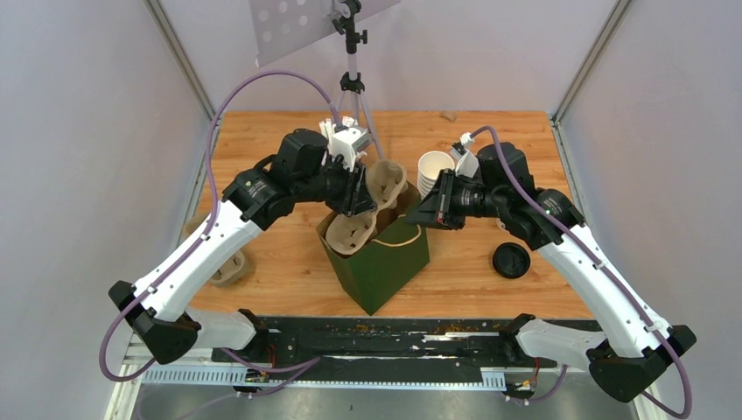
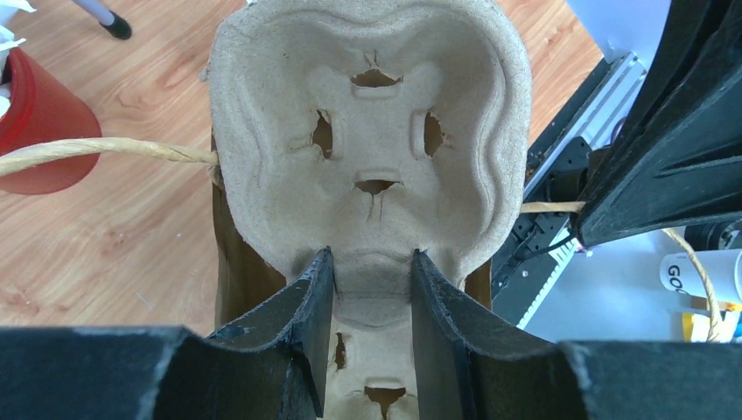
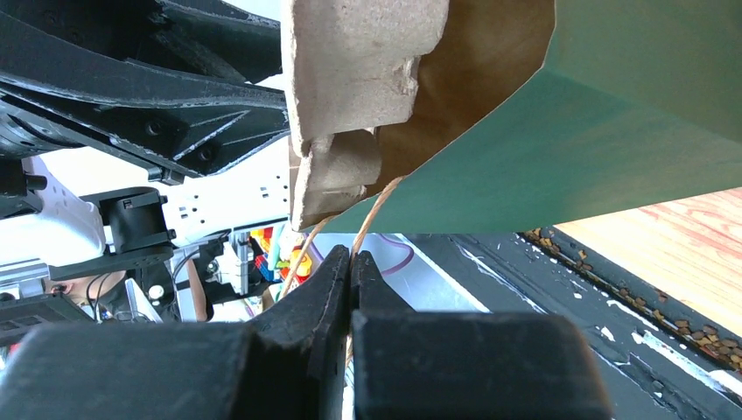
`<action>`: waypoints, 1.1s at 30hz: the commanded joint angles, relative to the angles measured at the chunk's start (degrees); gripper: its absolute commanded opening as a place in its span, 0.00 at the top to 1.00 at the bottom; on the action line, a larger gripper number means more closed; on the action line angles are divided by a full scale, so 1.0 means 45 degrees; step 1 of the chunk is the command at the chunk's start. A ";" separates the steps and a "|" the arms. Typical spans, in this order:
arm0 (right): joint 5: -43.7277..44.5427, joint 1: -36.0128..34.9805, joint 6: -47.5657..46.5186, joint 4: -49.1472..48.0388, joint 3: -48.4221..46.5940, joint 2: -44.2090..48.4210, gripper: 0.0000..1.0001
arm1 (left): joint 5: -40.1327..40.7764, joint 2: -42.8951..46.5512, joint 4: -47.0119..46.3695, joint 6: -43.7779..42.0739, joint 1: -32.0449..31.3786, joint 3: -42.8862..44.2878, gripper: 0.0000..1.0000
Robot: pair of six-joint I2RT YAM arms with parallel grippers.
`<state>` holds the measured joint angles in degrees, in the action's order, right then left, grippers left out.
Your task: Pack the takeout coffee
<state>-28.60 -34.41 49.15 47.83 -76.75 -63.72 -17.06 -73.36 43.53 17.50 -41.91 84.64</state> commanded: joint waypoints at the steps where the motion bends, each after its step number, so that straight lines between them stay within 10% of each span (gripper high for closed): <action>1: 0.0027 0.0149 -0.0313 0.0081 -0.0040 0.0351 1.00 | 0.0555 0.0107 0.0295 -0.0296 -0.0269 0.0379 0.72; 33: 0.0189 0.0196 -0.0183 -0.0018 0.0320 0.0636 1.00 | 0.4250 -0.1798 0.2438 0.0609 -0.2221 0.1397 0.74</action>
<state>-28.40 -33.67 48.51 49.12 -75.75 -62.30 -0.86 -80.95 52.99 18.22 -51.33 88.66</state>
